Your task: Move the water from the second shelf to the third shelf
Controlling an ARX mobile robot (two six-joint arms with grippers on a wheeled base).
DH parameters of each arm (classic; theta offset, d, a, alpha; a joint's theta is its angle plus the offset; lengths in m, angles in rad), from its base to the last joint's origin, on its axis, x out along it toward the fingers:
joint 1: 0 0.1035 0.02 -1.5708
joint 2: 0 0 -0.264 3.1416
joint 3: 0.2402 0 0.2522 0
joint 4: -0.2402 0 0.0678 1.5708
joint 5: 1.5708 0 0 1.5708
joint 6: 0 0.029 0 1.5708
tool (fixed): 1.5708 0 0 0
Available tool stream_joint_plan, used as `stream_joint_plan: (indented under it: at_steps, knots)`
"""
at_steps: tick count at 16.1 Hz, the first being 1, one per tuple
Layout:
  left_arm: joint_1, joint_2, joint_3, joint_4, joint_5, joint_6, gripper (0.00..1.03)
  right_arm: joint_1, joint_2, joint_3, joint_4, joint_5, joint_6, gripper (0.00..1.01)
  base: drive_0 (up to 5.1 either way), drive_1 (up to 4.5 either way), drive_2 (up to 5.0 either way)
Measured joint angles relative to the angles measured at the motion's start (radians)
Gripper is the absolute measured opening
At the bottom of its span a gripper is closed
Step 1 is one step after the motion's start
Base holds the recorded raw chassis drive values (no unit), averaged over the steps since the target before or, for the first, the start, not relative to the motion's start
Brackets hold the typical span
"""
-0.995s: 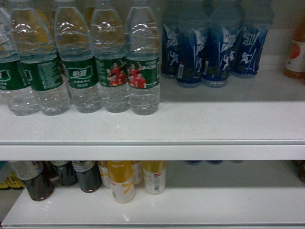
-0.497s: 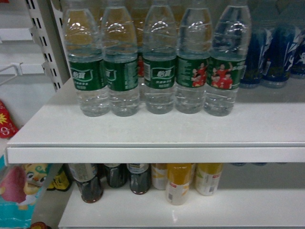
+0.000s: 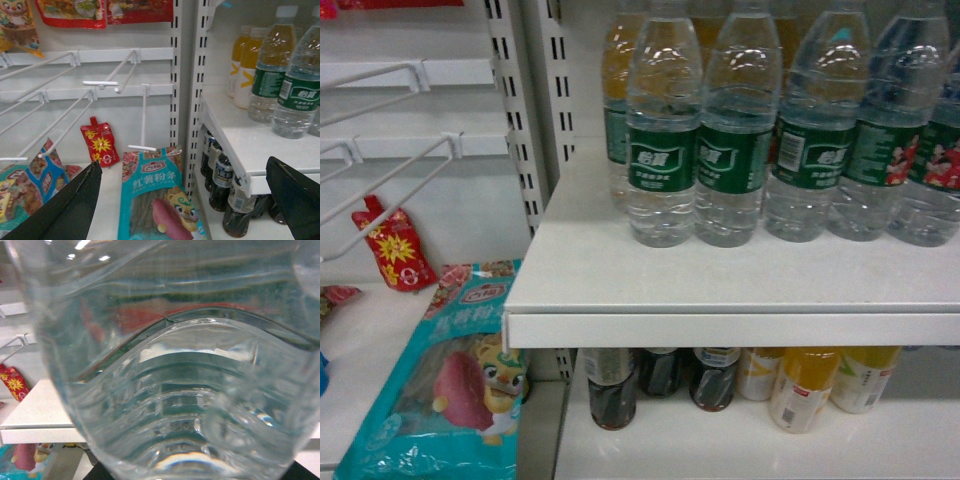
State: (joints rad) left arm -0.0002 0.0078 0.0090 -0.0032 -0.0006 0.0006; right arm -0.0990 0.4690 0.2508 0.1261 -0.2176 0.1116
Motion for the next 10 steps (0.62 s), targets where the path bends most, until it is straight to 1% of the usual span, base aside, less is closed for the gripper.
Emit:
stream_joint_plan:
  at_steps: [2,4,6,10]
  knots:
    - [0.0,0.0,0.0,0.0,-0.002,0.0,0.98,0.0,0.001,0.0,-0.002,0.0,0.0,0.39,0.0,0.0,0.0]
    - [-0.001,0.0,0.0,0.001,-0.003,0.0,0.98,0.001,-0.004,0.0,0.005,-0.018,0.0,0.39,0.0,0.0,0.0]
    - [-0.001,0.0,0.0,0.0,-0.002,0.0,0.98,0.0,-0.004,0.0,0.001,-0.004,0.0,0.39,0.0,0.0,0.0]
    - [-0.001,0.0,0.0,0.0,0.0,0.0,0.98,0.0,-0.004,0.0,0.001,0.0,0.0,0.39,0.0,0.0,0.0]
